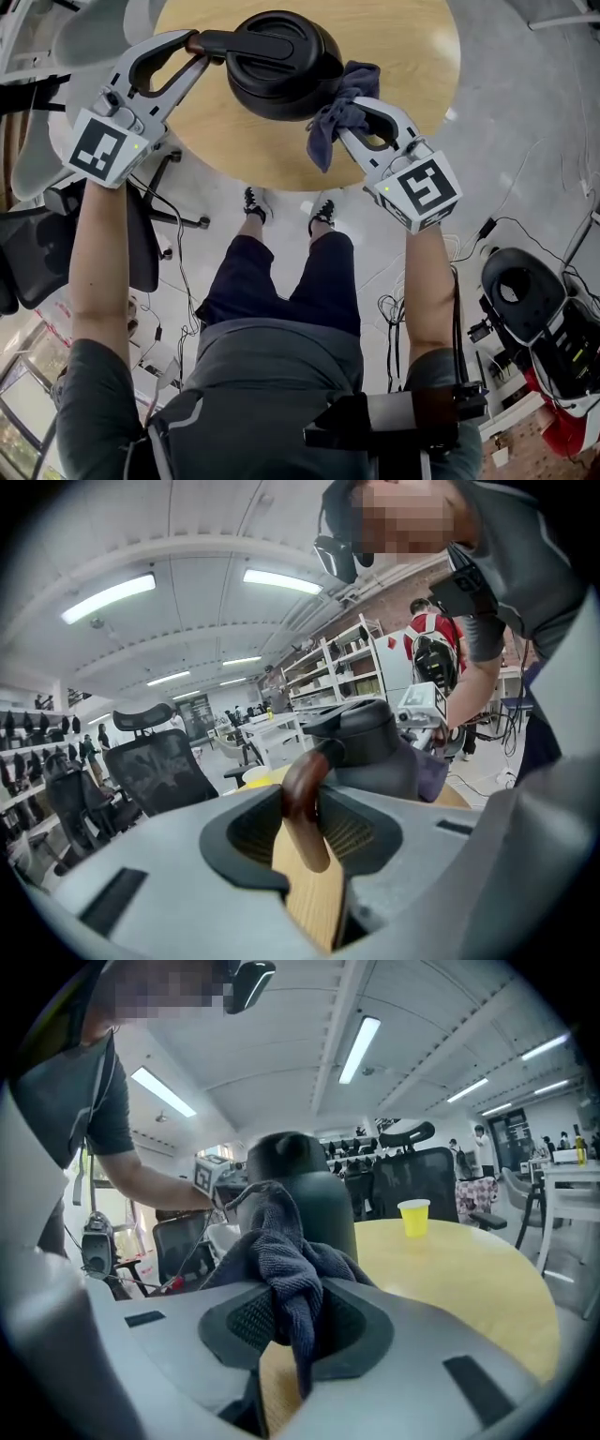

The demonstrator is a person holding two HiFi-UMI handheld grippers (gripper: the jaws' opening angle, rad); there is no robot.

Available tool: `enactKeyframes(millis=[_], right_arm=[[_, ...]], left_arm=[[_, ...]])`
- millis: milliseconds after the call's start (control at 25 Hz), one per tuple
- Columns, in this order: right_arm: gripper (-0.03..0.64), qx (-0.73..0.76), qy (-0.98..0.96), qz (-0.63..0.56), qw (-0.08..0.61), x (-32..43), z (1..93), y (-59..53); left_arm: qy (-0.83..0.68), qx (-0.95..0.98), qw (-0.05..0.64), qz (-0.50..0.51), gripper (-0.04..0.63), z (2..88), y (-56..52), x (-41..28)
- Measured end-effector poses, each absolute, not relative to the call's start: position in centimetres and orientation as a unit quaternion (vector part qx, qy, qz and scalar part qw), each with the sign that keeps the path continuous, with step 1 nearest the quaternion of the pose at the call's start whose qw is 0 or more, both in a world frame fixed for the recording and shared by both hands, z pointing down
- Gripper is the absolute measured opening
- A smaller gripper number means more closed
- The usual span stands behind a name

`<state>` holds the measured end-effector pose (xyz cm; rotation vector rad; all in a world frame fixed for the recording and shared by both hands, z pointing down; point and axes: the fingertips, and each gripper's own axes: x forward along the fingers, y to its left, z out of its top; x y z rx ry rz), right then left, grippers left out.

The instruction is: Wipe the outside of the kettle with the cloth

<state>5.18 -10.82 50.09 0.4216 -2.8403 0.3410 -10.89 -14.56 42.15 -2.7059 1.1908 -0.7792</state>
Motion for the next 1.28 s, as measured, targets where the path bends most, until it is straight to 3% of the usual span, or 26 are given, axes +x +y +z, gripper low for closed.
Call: enactKeyframes(millis=[280,440,600,840,1120,1280], right_arm=[[0.097,0.149,-0.968,0.113,0.17,4.6,52.4,-8.6],[0.097,0.157,-0.964,0.117,0.182,4.8,52.6,-8.7],[0.097,0.18,-0.966,0.136,0.126,5.2,49.6,-11.3],[0.098,0.198,-0.973,0.104,0.05,5.1,42.7,-14.3],[0.098,0.159,-0.982,0.099,0.034,4.8,43.6,-17.0],[0.098,0.157,-0.979,0.107,0.071,5.3,46.3,-15.4]], left_arm=[[0.365,-0.896,0.062,-0.245,0.124,40.9,-12.2,-11.3],[0.381,-0.899,0.031,-0.213,0.132,40.7,-12.3,-11.2],[0.403,-0.896,-0.015,-0.186,0.173,41.8,-13.4,-11.6],[0.444,-0.88,-0.074,-0.155,0.178,42.4,-11.9,-11.1],[0.472,-0.863,-0.13,-0.125,0.178,43.4,-11.7,-10.9],[0.476,-0.862,-0.131,-0.115,0.175,42.6,-9.8,-10.3]])
